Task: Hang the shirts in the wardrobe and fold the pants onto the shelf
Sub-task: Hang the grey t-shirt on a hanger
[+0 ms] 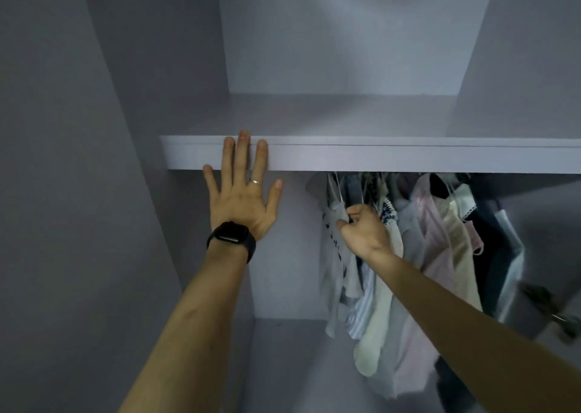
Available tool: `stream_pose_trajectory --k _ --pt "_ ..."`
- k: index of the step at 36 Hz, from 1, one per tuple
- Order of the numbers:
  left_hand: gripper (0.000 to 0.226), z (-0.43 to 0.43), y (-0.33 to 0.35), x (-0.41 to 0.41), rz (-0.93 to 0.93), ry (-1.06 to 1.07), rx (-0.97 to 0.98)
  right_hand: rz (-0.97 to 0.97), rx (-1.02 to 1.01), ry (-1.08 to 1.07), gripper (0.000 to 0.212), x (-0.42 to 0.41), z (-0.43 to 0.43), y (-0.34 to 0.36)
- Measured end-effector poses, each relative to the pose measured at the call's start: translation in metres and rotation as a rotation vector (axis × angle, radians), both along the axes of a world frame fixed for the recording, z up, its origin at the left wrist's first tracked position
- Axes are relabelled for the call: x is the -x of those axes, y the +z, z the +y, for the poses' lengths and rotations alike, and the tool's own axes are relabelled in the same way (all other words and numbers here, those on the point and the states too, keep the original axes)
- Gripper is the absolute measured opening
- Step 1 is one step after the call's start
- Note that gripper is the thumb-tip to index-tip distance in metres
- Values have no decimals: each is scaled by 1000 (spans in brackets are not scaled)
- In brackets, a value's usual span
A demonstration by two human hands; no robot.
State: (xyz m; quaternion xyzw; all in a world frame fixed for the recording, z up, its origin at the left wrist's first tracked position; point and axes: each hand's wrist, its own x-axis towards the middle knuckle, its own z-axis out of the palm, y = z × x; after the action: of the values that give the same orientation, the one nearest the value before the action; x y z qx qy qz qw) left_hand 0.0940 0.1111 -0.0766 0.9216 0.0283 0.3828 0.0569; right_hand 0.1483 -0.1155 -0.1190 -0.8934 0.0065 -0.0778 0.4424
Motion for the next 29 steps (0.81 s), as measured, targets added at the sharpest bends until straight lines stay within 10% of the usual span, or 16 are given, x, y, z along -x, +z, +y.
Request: stream_pose_trajectory --k 10,18,29 --pt "75 -42 20 53 104 -159 207 -212 -277 93 21 150 -86 31" --pt "67 -152 -80 115 273 -280 422 -412 109 82 20 195 -151 -7" --pt "63 -260 -203 170 703 -402 408 -171 374 -2 22 255 -238 -117"
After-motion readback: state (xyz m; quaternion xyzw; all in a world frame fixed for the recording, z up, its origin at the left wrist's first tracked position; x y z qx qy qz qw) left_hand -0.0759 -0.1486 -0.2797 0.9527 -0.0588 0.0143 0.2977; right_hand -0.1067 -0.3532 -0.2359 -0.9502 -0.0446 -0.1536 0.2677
